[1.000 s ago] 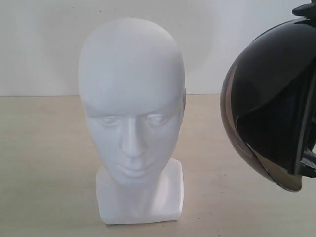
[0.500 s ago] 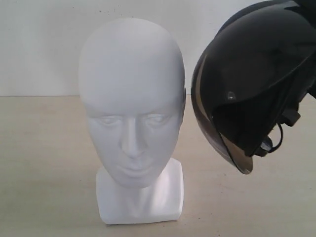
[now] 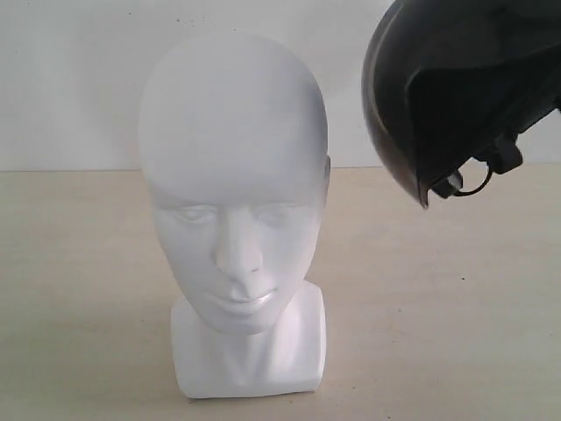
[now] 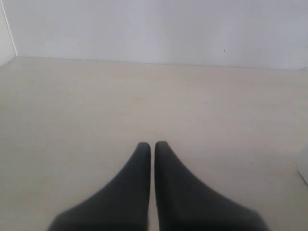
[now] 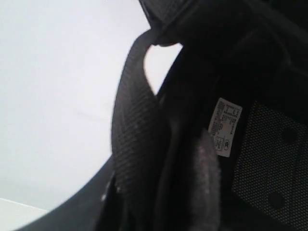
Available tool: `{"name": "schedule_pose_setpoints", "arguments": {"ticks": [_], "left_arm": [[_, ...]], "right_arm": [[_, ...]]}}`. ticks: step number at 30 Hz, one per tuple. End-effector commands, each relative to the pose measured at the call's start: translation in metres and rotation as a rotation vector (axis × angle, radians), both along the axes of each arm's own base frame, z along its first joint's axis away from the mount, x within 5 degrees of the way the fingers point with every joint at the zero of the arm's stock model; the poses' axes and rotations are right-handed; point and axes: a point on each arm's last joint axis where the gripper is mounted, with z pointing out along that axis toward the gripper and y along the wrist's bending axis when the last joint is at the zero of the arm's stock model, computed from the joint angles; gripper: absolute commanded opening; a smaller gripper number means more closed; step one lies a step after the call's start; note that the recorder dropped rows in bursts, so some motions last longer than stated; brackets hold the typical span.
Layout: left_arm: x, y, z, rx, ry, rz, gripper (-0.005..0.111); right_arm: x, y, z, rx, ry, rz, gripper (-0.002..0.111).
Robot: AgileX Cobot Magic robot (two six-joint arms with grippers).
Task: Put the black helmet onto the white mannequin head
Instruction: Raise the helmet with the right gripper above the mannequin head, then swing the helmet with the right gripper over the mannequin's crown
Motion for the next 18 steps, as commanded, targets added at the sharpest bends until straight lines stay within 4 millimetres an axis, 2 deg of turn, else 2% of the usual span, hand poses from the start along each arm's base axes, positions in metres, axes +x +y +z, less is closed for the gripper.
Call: {"name": "schedule_pose_setpoints", "arguments": {"ticks": [1,6,14,18], "left_arm": [[0.000,0.000,-0.001,0.006,-0.002,-0.001,0.004],[0.000,0.000,-0.001,0.006,-0.002,-0.001,0.004],[0.000,0.000,-0.001,0.006,-0.002,-0.001,0.004],[0.000,0.000,-0.001,0.006,-0.002,-0.001,0.004]], "right_arm": [[-0.010,-0.017,0.028,0.142,-0.214,0.018,0.000],[-0.014,-0.017,0.033,0.200,-0.265,0.081,0.000],[-0.017,-0.021,0.038,0.250,-0.327,0.070,0.000],[-0.016,-0.020,0.047,0.237,-0.356,0.081,0.000]]}}
